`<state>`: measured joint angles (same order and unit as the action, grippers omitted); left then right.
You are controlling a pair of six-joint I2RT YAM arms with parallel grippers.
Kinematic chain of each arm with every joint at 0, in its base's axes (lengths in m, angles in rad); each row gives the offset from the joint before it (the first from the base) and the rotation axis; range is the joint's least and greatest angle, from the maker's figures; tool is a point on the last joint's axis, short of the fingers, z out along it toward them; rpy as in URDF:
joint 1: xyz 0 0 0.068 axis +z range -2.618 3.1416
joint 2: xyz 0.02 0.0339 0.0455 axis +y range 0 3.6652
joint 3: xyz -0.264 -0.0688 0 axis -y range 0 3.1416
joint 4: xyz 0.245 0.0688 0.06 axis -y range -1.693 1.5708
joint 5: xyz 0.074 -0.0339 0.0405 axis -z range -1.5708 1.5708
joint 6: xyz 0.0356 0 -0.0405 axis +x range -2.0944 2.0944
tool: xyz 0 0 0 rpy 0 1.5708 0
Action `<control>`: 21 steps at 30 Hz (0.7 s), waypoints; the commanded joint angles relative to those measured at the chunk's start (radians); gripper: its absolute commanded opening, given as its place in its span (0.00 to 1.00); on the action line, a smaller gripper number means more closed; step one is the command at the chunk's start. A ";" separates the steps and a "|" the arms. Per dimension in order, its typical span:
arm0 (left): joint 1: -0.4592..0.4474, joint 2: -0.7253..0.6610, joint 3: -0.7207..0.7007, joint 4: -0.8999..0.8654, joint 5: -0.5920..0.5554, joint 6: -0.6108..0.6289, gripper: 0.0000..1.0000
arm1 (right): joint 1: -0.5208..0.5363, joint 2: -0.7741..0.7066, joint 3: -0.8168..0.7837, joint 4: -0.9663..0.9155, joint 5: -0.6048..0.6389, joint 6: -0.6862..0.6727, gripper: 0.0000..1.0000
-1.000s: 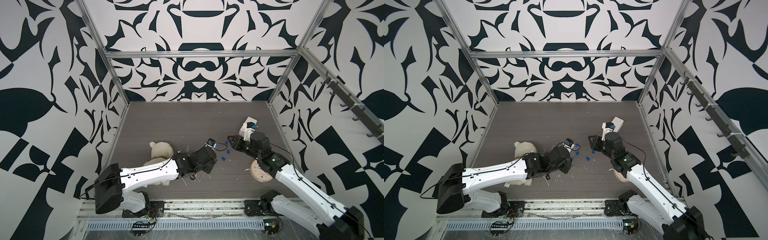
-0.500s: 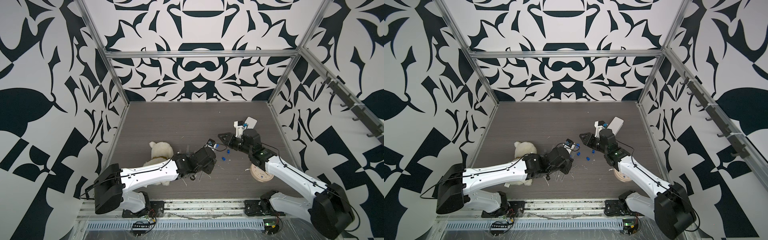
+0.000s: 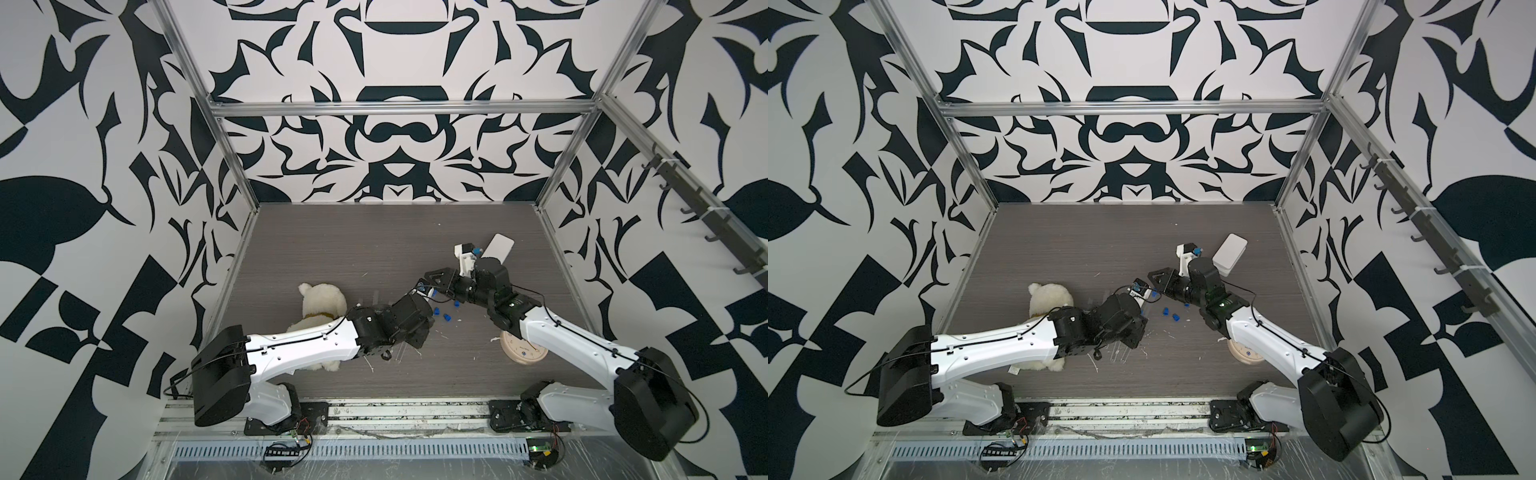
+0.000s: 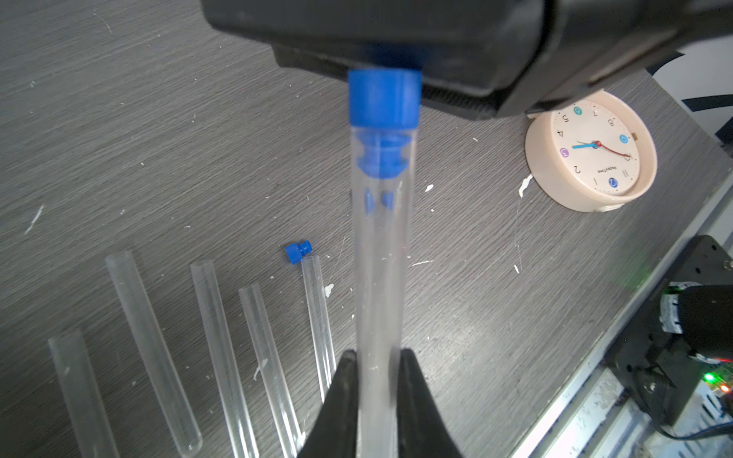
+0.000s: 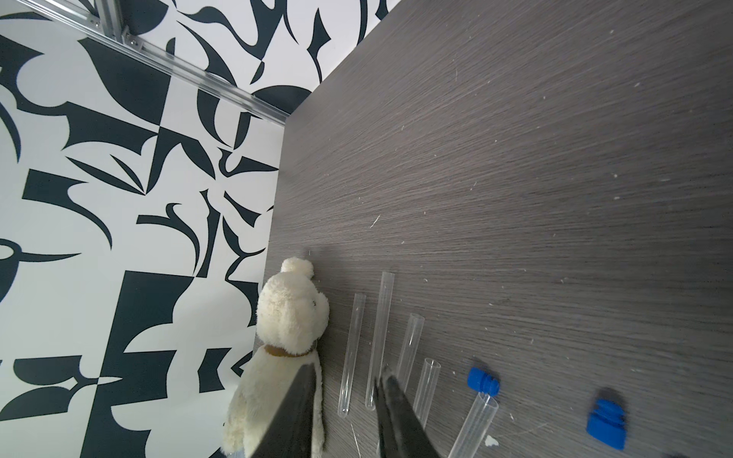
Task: Remove stoppers from test tubes
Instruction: Open the stopper on the test tube.
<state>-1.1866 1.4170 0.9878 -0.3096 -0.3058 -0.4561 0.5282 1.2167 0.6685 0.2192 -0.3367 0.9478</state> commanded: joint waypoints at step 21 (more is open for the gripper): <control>0.037 0.027 0.063 -0.042 0.090 0.111 0.16 | 0.023 -0.066 0.019 0.002 0.018 -0.001 0.28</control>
<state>-1.1576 1.4345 1.0191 -0.3351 -0.2276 -0.3630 0.5449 1.1790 0.6685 0.2153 -0.3298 0.9588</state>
